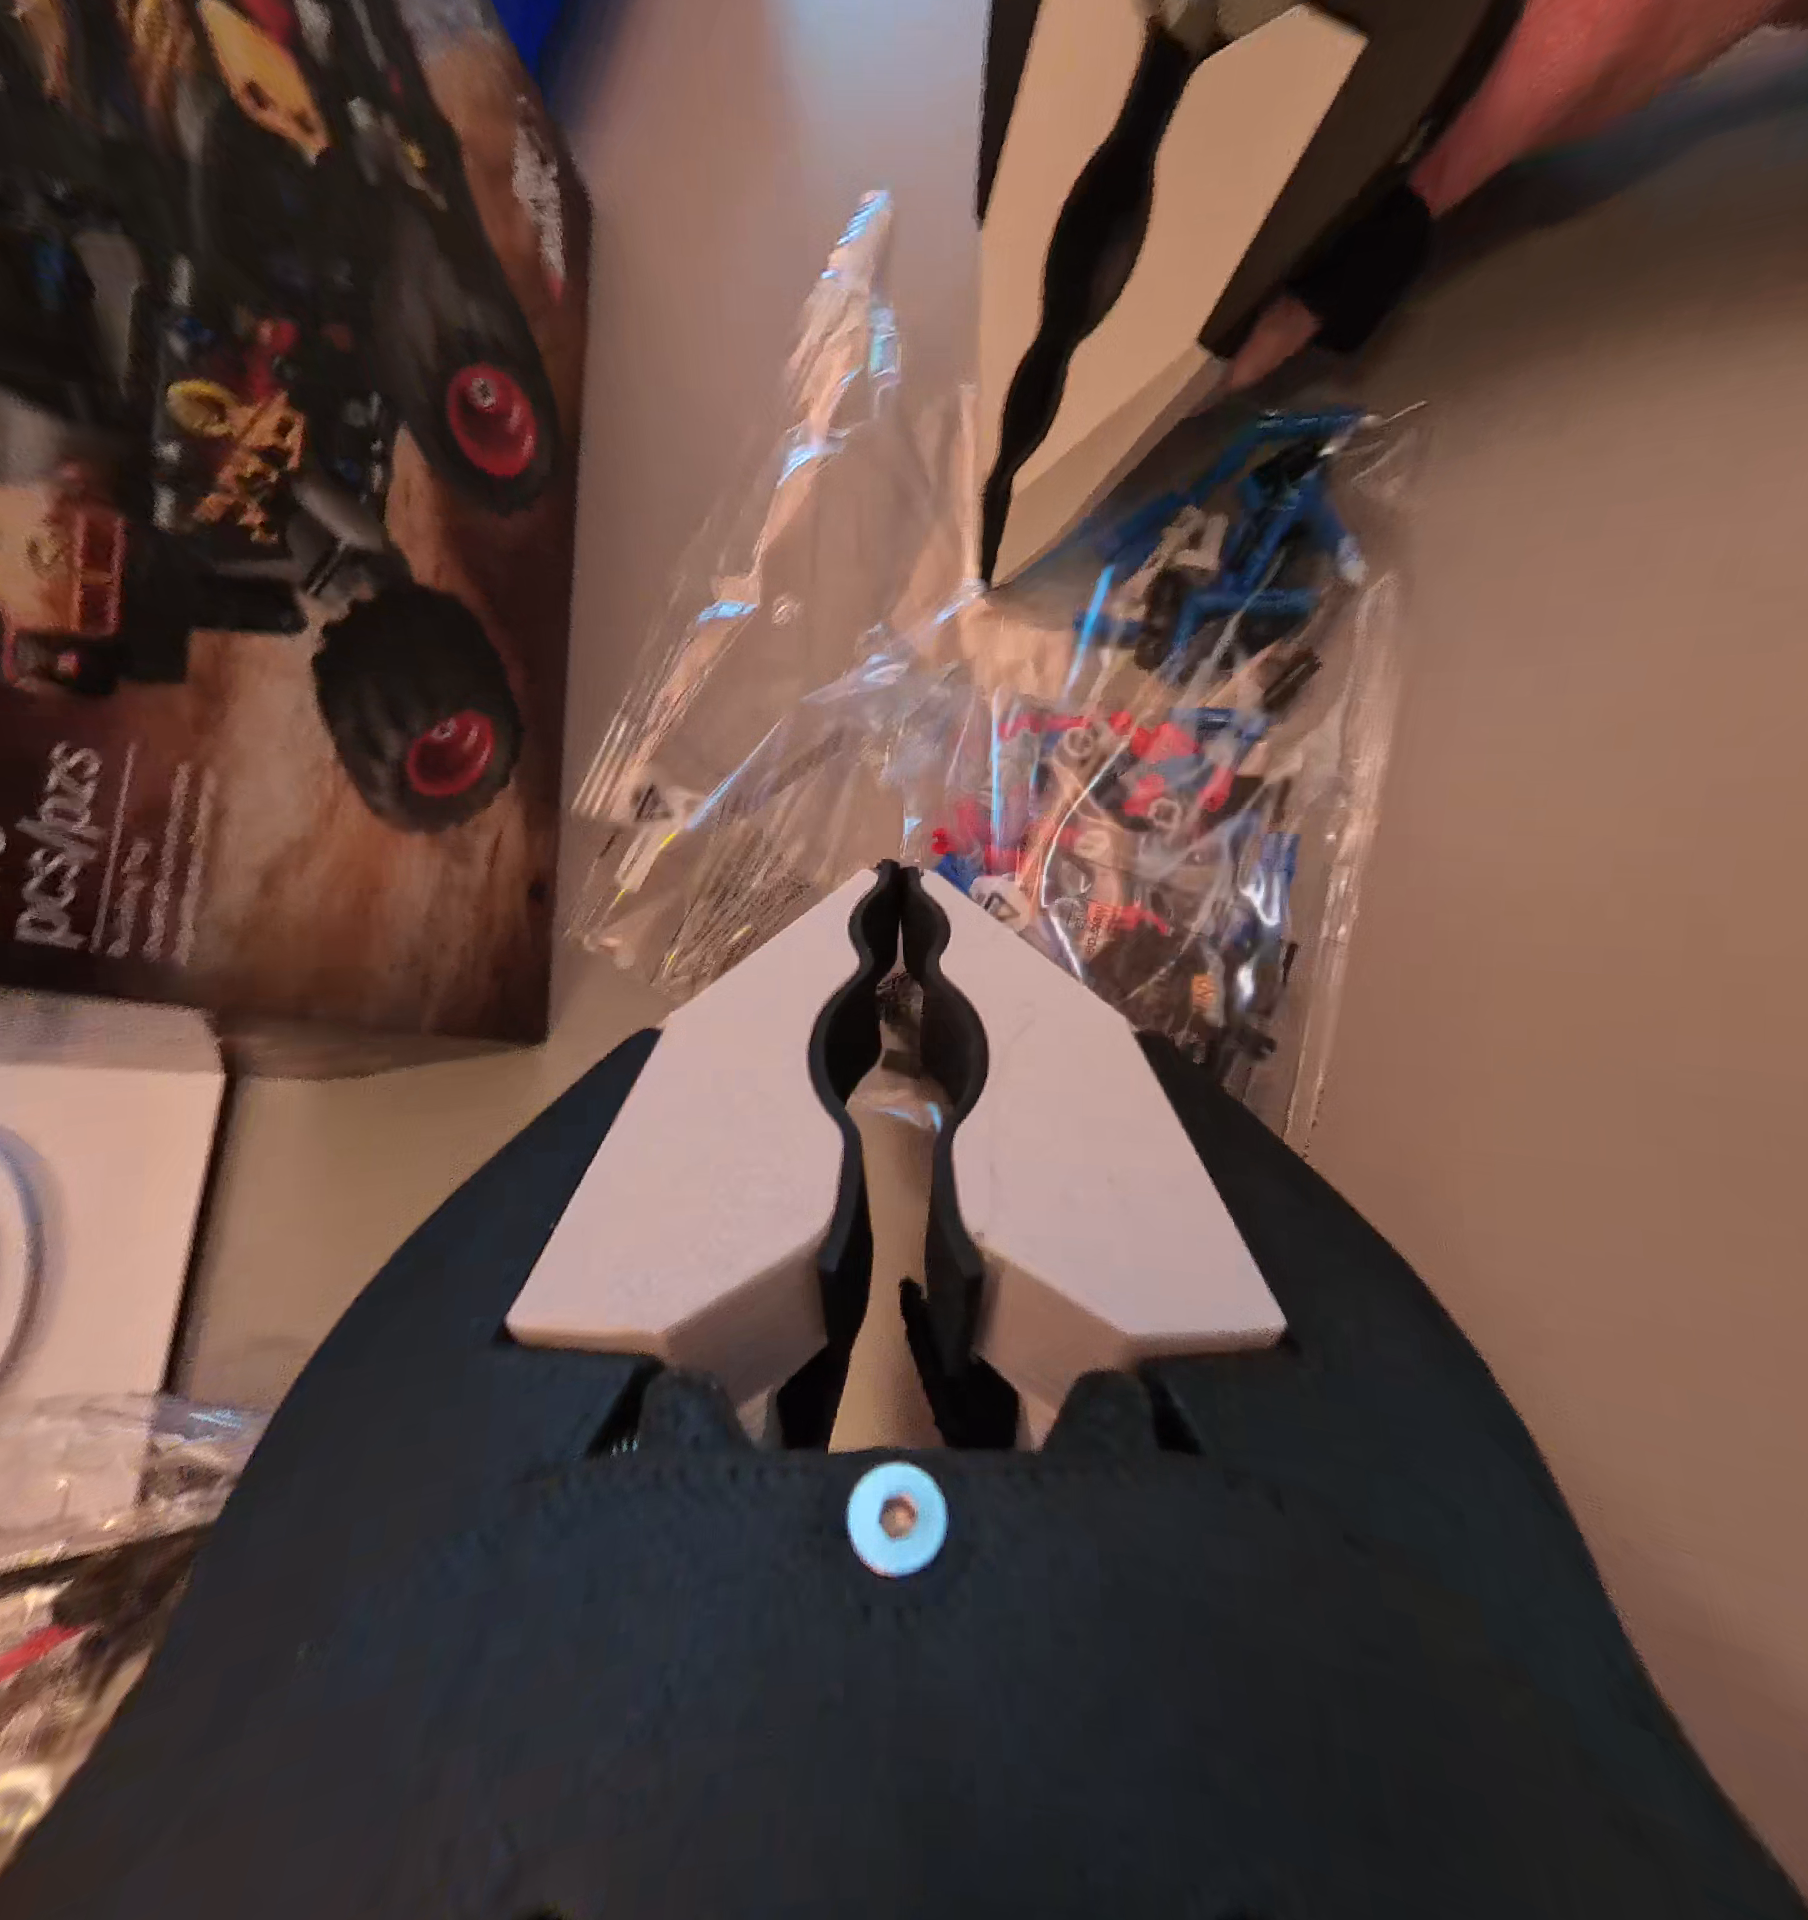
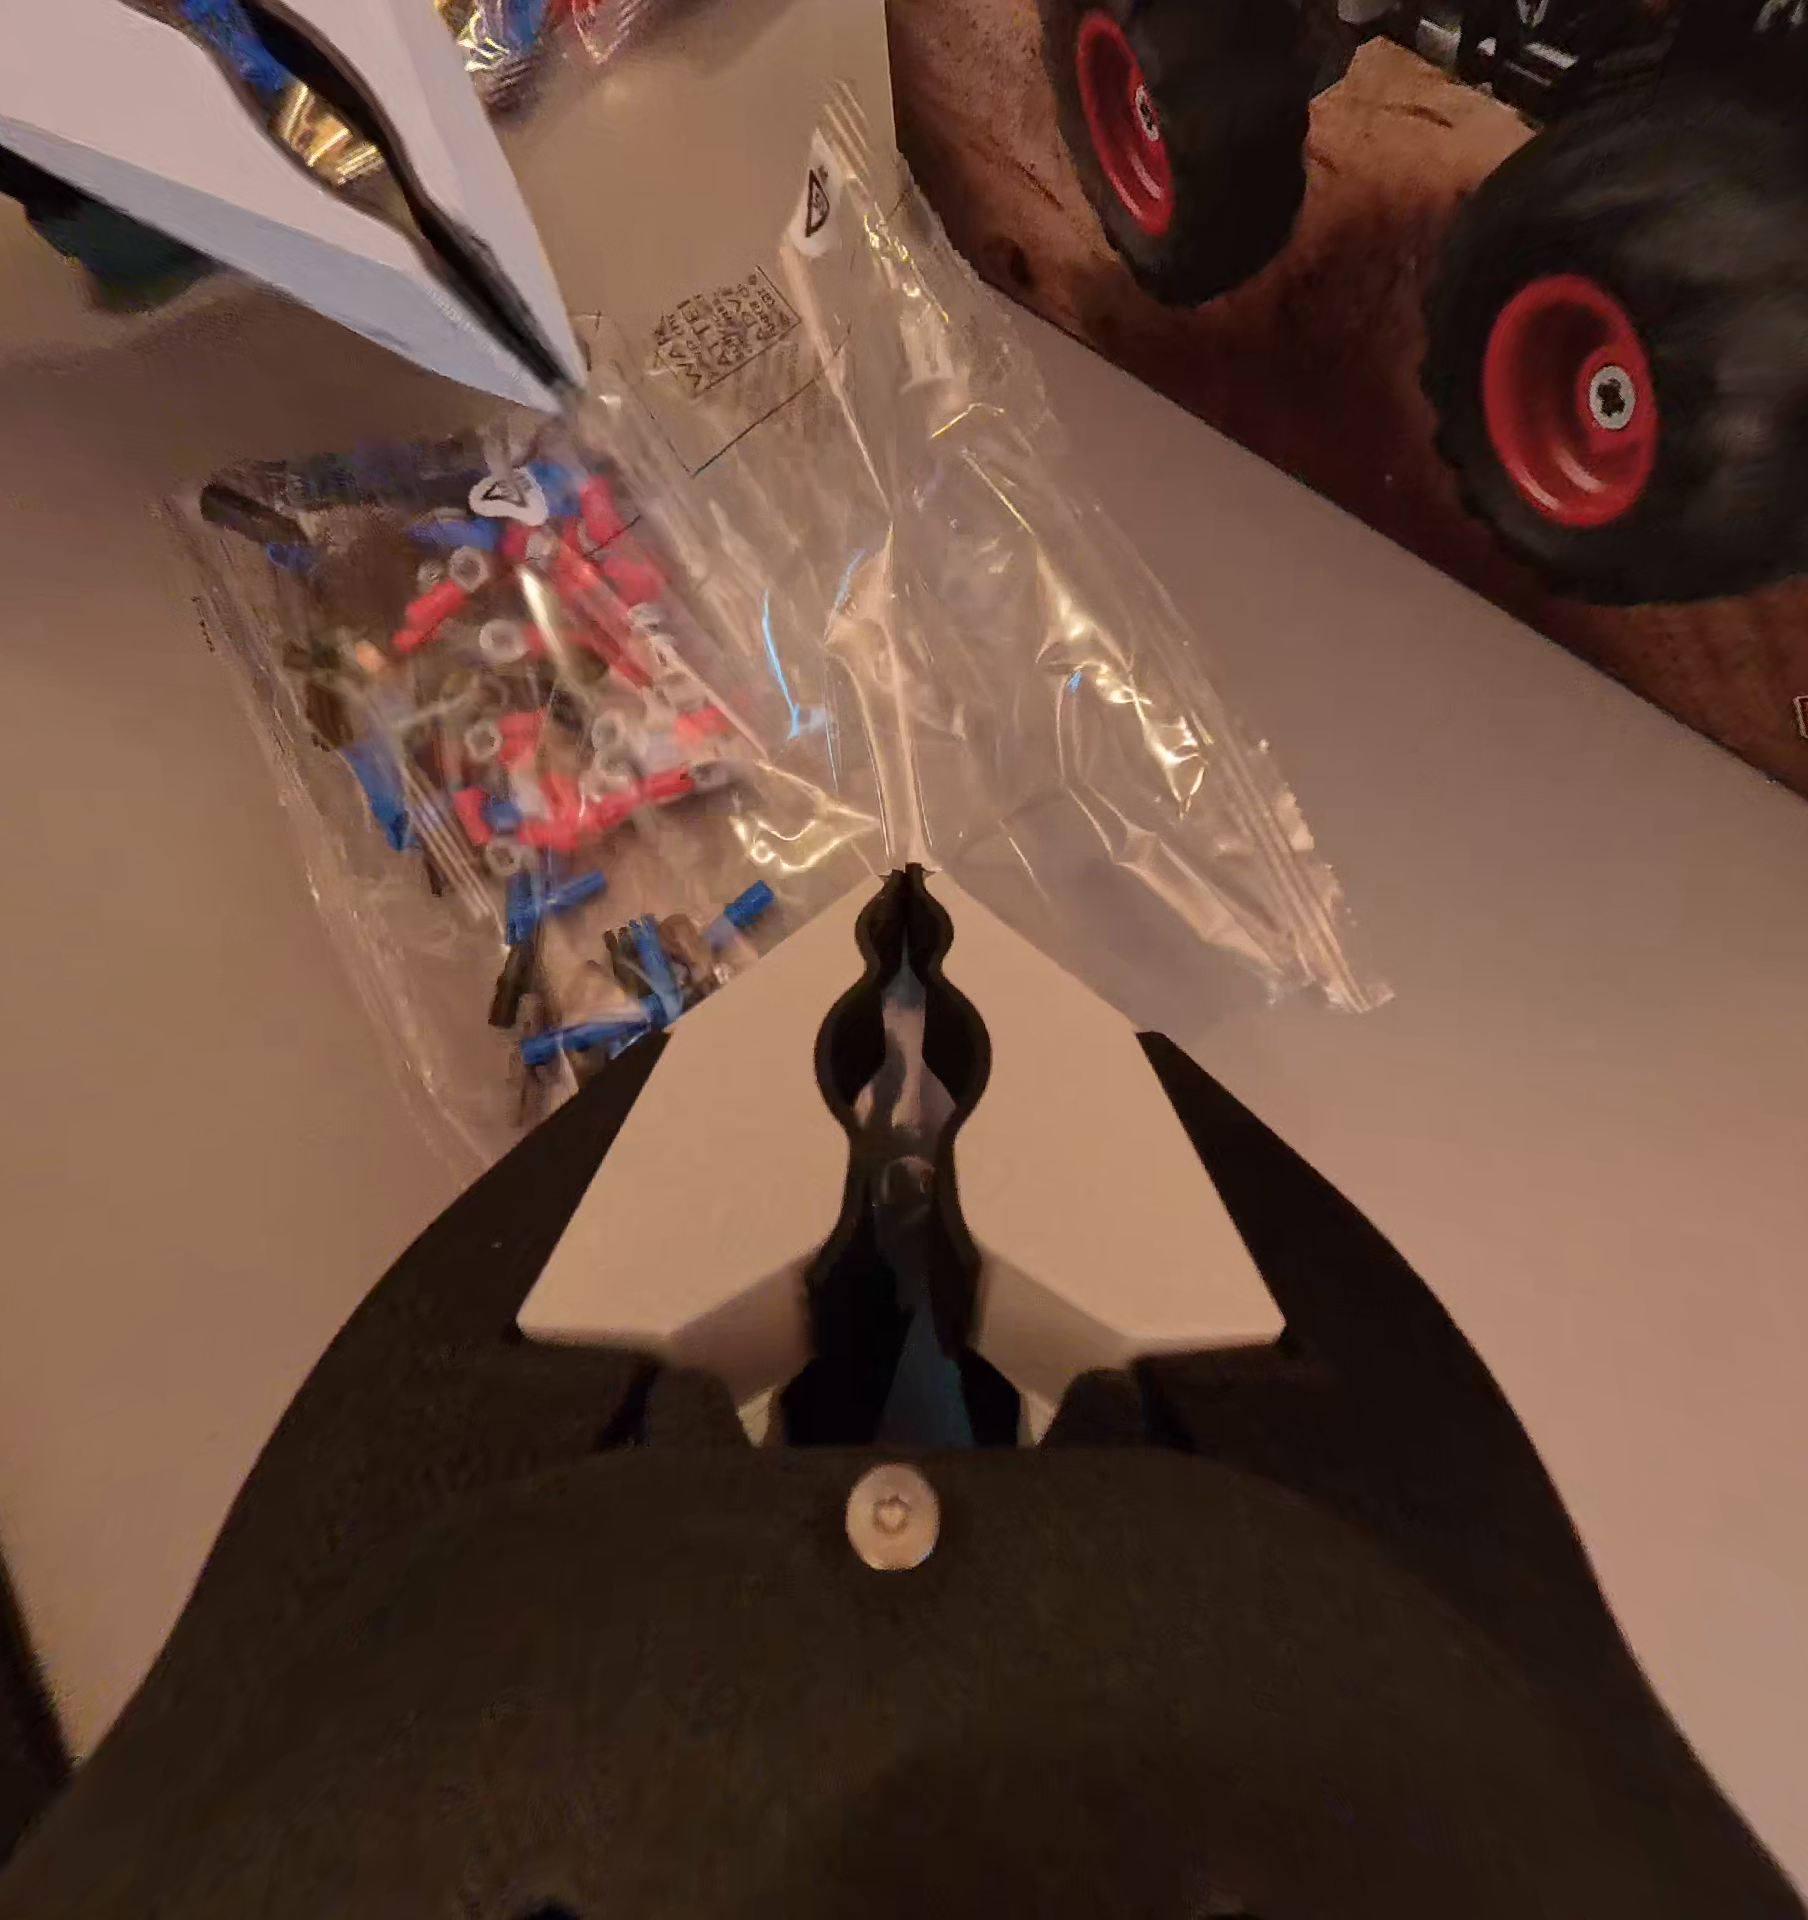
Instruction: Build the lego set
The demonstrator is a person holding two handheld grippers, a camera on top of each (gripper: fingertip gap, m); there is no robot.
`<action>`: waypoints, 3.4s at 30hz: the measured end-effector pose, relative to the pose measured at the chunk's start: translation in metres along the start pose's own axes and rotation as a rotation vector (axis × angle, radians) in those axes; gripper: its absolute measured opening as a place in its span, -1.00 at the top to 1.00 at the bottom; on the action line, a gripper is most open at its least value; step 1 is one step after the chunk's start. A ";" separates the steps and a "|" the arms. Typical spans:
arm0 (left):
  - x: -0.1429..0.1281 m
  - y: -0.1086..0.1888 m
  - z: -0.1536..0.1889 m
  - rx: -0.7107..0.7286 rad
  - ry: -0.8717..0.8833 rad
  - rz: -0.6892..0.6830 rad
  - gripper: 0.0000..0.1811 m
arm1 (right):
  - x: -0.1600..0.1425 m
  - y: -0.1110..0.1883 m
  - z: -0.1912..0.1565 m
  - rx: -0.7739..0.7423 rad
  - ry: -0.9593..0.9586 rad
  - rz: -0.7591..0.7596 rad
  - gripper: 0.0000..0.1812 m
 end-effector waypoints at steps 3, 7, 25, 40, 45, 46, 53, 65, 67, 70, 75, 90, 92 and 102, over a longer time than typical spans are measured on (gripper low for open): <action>-0.006 0.011 -0.013 0.062 0.062 0.068 1.00 | -0.001 0.001 0.000 -0.015 0.023 0.004 1.00; -0.021 0.029 -0.021 0.087 0.176 0.184 1.00 | -0.001 0.001 0.000 -0.024 0.028 0.003 1.00; -0.005 0.095 0.001 0.242 -0.052 0.321 1.00 | -0.002 0.001 0.003 -0.027 0.015 0.007 1.00; -0.011 0.073 0.064 -0.145 0.051 0.245 1.00 | 0.003 0.008 0.017 -0.163 0.031 0.052 0.94; -0.032 0.049 0.058 -0.275 0.198 0.169 1.00 | 0.019 0.033 -0.004 -0.137 0.034 0.125 0.82; -0.037 0.043 0.056 -0.298 0.226 0.144 1.00 | 0.020 0.035 -0.011 -0.116 0.043 0.122 0.78; -0.053 0.021 0.046 -0.358 0.309 0.122 0.94 | 0.015 0.015 -0.056 -0.015 0.174 -0.042 0.71; -0.058 0.088 0.028 -0.154 0.238 0.189 0.46 | 0.019 0.017 -0.030 -0.132 0.127 -0.076 0.67; -0.067 0.104 0.018 -0.080 0.244 0.164 0.45 | 0.025 0.025 -0.031 -0.134 0.106 -0.048 0.66; -0.088 0.129 -0.004 0.094 0.270 0.091 0.45 | 0.037 0.034 -0.036 -0.114 0.059 0.001 0.67; -0.121 0.165 -0.039 0.264 0.369 0.016 0.34 | 0.053 0.038 -0.051 -0.081 0.007 0.101 0.69; -0.129 0.116 -0.077 0.367 0.250 -0.426 0.75 | 0.036 0.022 -0.044 -0.096 0.002 0.102 0.76; -0.127 0.118 -0.074 0.402 0.219 -0.404 0.80 | 0.035 0.023 -0.041 -0.091 -0.007 0.108 0.77; -0.113 0.141 -0.041 0.596 -0.049 -0.300 0.81 | 0.033 0.022 -0.040 -0.086 -0.001 0.105 0.78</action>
Point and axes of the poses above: each gripper's, where its closed fingertips meet, y back along the fingers, x out of its top, z = x × y across the jaws, the point moved 8 cm from there along y, back along the fingers, and after that the axes turned 13 degrees about -x, right-handed, at the moved point
